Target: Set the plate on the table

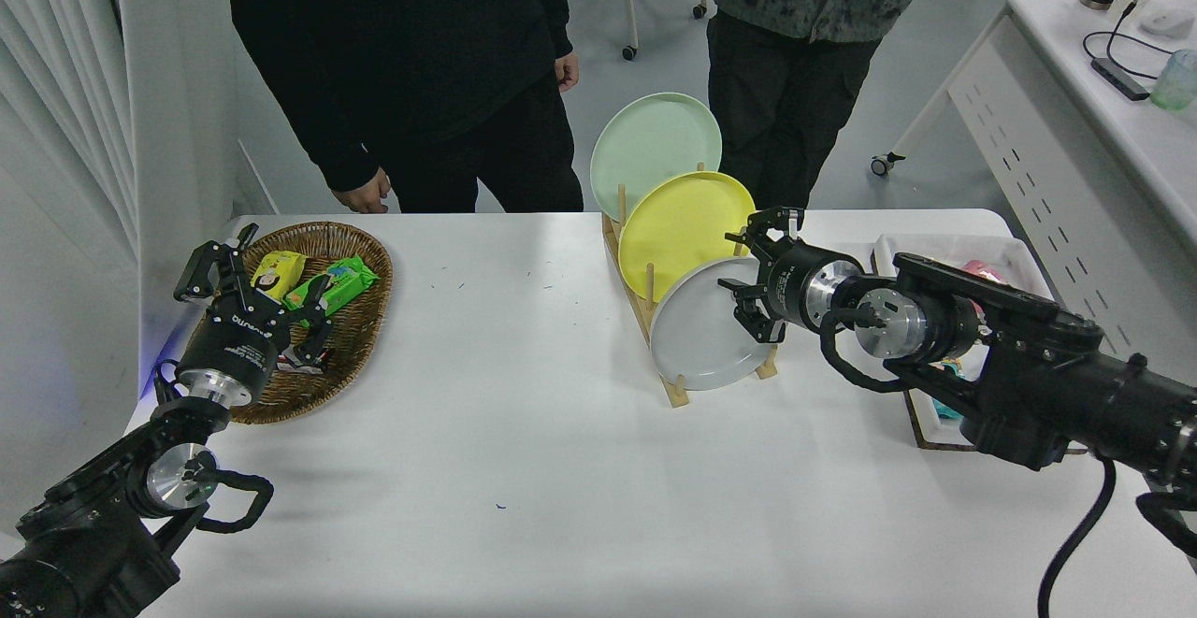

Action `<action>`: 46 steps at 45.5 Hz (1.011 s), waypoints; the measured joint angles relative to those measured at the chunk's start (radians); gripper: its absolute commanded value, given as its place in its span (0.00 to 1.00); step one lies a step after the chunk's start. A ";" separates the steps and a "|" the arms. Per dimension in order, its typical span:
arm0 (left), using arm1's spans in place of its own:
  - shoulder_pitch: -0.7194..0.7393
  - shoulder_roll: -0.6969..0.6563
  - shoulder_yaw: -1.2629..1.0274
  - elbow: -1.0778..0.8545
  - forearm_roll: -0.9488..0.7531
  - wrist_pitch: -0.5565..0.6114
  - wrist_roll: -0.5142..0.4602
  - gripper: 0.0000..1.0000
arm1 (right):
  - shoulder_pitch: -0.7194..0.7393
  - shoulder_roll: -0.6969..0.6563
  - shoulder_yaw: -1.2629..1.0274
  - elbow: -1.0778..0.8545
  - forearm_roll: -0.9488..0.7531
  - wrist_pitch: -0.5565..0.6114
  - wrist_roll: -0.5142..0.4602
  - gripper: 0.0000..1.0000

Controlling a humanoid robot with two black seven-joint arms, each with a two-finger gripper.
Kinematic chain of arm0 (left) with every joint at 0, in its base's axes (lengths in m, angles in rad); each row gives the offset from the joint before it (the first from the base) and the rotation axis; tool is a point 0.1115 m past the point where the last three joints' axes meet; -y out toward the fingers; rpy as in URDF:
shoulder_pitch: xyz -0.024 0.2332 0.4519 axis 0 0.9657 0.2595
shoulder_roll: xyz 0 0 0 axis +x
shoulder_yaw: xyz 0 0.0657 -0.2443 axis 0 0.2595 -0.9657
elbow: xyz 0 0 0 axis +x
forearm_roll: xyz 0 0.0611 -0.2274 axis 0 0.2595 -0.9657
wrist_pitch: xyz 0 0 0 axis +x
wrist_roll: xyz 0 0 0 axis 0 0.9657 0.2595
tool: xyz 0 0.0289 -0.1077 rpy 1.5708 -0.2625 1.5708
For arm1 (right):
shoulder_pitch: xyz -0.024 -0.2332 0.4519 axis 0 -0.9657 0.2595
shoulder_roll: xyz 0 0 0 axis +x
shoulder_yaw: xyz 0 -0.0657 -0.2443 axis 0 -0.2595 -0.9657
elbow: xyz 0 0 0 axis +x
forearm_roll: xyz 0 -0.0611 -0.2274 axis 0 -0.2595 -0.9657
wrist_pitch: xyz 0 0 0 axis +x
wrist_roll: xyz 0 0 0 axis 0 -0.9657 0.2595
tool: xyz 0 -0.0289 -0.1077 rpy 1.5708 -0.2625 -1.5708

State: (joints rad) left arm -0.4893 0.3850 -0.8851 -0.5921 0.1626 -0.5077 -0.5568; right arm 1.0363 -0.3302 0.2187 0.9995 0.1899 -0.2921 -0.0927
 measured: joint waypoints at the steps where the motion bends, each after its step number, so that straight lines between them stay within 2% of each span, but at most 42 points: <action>1: 0.000 0.000 0.000 0.000 0.000 0.000 0.000 0.98 | 0.000 0.000 0.000 0.000 0.000 0.000 0.000 0.43; 6: 0.000 0.000 0.000 0.000 0.000 0.000 0.000 0.98 | 0.004 0.000 0.002 0.000 0.002 -0.001 -0.004 0.41; 12: 0.000 0.000 0.000 0.000 0.000 0.000 0.000 0.98 | 0.008 0.000 0.003 0.001 0.004 -0.001 -0.012 0.35; 21: 0.000 0.000 0.000 0.000 0.000 0.000 0.000 0.98 | 0.010 0.000 0.003 0.000 0.005 -0.001 -0.023 0.34; 27: 0.000 0.000 0.000 0.000 0.000 0.000 0.000 0.98 | 0.011 0.000 0.004 0.000 0.006 -0.001 -0.031 0.28; 36: 0.000 0.000 0.000 0.000 0.000 0.000 0.000 0.98 | 0.012 0.000 0.005 0.000 0.007 -0.002 -0.045 0.27; 46: 0.000 0.000 0.000 0.000 0.000 0.000 0.000 0.98 | 0.017 -0.001 0.007 0.003 0.021 -0.004 -0.056 0.19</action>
State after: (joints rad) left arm -0.4893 0.3850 -0.8851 -0.5921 0.1626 -0.5078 -0.5568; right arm 1.0536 -0.3310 0.2260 1.0027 0.2106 -0.2964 -0.1490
